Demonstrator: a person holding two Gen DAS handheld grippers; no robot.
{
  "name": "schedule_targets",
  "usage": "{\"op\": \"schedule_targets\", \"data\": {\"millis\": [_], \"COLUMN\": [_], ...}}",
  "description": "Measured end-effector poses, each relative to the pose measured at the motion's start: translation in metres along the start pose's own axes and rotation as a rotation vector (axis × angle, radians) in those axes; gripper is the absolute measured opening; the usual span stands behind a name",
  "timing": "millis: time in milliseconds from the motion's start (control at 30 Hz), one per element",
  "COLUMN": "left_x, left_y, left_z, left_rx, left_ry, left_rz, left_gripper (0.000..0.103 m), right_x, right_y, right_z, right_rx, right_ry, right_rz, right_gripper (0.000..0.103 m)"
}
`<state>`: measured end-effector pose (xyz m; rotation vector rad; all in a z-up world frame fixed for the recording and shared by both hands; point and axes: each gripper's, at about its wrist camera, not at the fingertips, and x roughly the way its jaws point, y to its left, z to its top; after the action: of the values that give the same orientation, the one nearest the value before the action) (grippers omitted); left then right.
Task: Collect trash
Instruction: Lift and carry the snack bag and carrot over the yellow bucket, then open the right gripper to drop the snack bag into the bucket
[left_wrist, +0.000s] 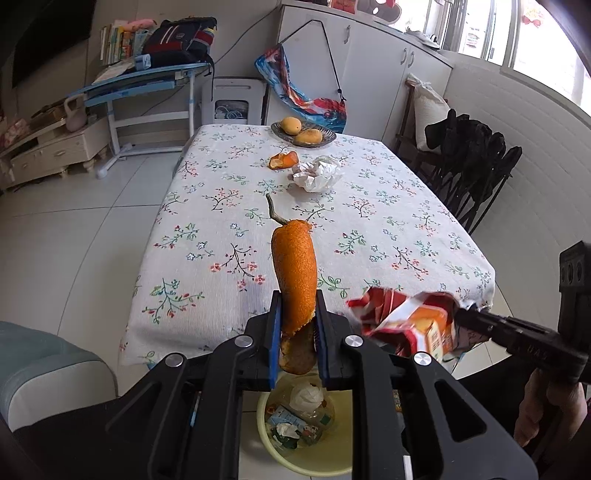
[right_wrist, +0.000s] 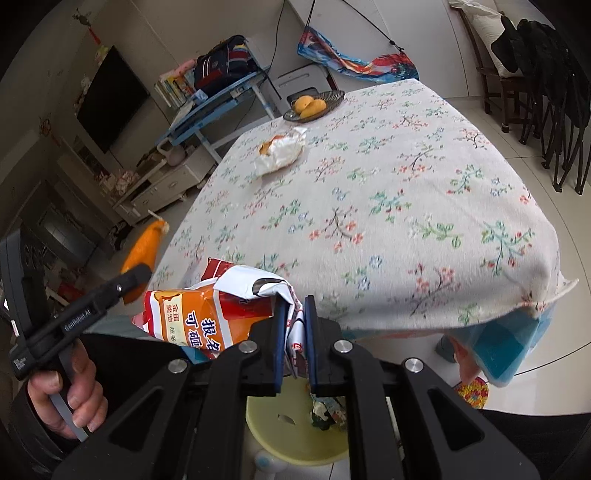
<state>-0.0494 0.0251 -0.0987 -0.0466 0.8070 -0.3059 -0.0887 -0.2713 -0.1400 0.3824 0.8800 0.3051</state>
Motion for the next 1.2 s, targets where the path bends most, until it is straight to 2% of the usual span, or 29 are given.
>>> {"op": "schedule_targets", "data": {"millis": [433, 567, 667, 700, 800, 1200], "left_x": [-0.016, -0.019, -0.019, -0.018, -0.018, -0.011], "left_y": [-0.006, -0.008, -0.011, -0.012, -0.014, -0.034], "left_z": [-0.014, -0.018, -0.019, -0.02, -0.021, -0.031], "left_rx": [0.01, 0.018, 0.026, 0.03, 0.038, 0.111], "left_ry": [-0.014, -0.014, -0.011, -0.01, -0.006, 0.03], "left_rz": [-0.017, -0.023, -0.026, -0.027, -0.029, -0.052], "left_gripper": [0.016, 0.016, 0.016, 0.016, 0.016, 0.016], "right_x": [0.009, 0.019, 0.026, 0.027, 0.027, 0.014], "right_y": [0.022, 0.029, 0.029, 0.029, 0.028, 0.018], "right_z": [-0.031, -0.042, -0.047, -0.048, -0.048, -0.039], "right_rx": [-0.082, -0.111, -0.109, -0.108, -0.099, -0.028], "right_ry": [0.078, 0.128, 0.157, 0.161, 0.154, 0.075], "right_rz": [-0.028, -0.044, -0.058, -0.061, -0.062, -0.047], "right_gripper": [0.011, 0.011, 0.017, 0.023, 0.028, 0.038]}}
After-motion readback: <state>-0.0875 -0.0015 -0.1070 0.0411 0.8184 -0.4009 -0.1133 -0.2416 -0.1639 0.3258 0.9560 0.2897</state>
